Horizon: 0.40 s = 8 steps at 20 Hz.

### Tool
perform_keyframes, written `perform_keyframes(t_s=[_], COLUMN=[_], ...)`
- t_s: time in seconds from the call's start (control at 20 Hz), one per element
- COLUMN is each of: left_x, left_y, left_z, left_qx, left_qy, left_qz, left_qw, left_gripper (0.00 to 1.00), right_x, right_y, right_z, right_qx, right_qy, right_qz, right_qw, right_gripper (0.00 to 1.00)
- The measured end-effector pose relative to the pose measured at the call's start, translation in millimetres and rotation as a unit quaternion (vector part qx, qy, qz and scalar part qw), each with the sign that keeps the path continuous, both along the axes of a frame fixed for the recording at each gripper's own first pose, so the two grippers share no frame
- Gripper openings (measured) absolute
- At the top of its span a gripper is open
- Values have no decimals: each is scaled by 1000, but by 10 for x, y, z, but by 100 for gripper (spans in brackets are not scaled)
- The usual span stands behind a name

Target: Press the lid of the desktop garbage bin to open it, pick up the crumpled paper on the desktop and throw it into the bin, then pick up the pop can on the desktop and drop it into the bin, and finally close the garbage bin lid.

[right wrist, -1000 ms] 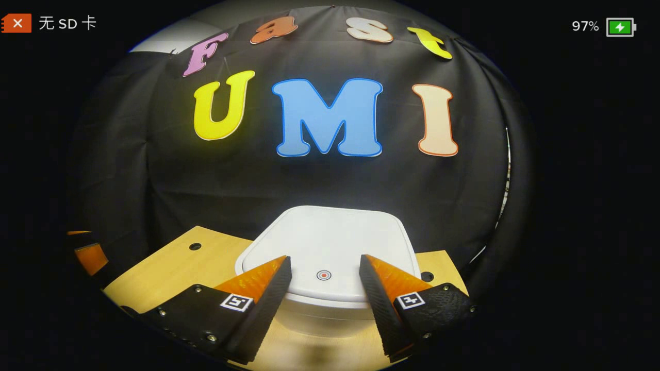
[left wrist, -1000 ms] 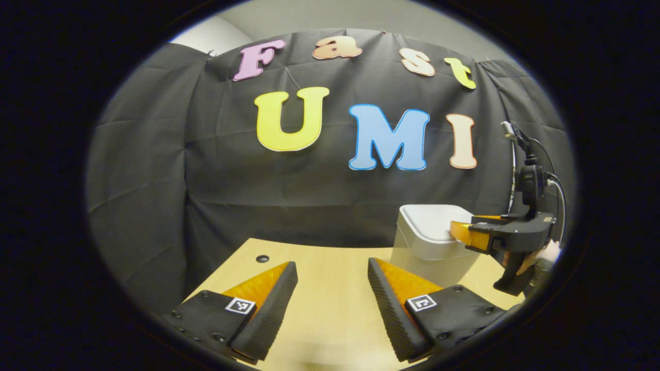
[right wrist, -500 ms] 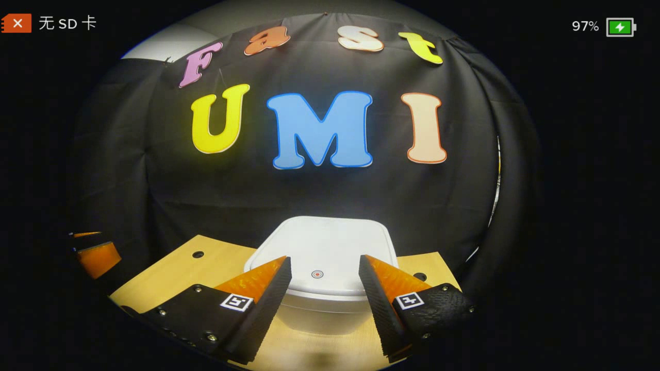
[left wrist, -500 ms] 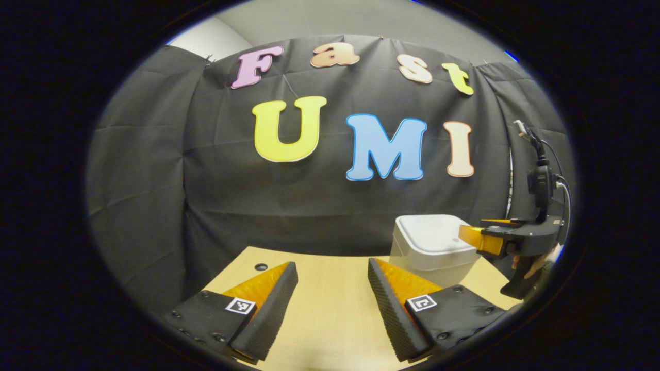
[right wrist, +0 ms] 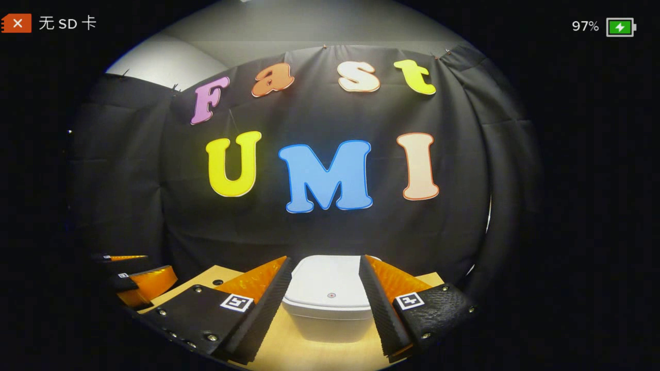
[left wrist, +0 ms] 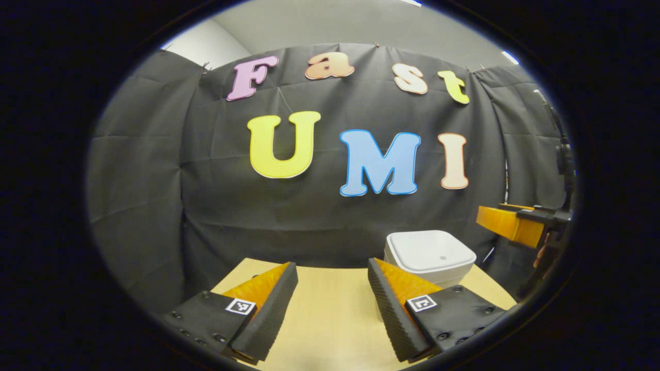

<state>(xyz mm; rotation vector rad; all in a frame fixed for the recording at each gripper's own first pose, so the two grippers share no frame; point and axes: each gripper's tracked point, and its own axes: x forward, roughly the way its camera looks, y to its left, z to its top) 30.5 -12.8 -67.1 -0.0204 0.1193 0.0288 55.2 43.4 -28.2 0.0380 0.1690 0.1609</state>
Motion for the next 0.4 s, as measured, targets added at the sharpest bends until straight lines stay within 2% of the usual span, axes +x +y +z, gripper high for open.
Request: perform_keyframes(t_s=[0.2,0.25,0.4], left_x=[-73,-95,-156], left_y=[-44,-66,-163], left_z=[78,97,106], left_qx=[12,11,10], left_qy=[-4,-5,-4], left_qz=[-13,-18,-35], left_qw=[1000,1000,999], left_gripper=[92,92,93], right_x=[-238,-302,-472], right_y=[-75,-97,-199], right_z=[103,108,106], right_qx=[4,5,0], right_qy=[-14,-17,-23], right_qz=[-17,-22,-38], right_qw=[1000,1000,999], right_gripper=[86,94,94])
